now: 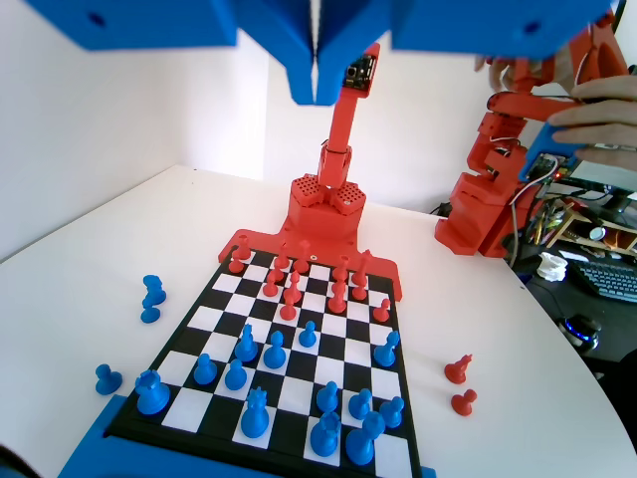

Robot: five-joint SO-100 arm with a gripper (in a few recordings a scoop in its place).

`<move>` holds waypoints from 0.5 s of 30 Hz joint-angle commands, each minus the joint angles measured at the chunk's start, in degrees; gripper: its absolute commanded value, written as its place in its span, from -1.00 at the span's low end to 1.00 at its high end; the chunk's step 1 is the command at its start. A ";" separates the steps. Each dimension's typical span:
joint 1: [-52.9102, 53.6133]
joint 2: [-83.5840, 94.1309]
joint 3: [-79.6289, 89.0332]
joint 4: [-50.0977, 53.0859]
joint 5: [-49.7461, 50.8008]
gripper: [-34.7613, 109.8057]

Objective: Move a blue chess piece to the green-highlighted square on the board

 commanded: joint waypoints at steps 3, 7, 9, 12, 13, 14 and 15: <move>0.26 1.14 0.18 -0.09 0.88 -0.46; 0.44 1.14 0.18 0.00 1.05 -0.47; 0.53 1.14 0.18 0.00 1.05 -0.47; 0.53 1.14 0.18 0.00 1.05 -0.47; 0.53 1.14 0.18 0.00 1.05 -0.47; 0.53 1.14 0.18 0.00 1.05 -0.47; 0.53 1.14 0.18 0.00 1.05 -0.47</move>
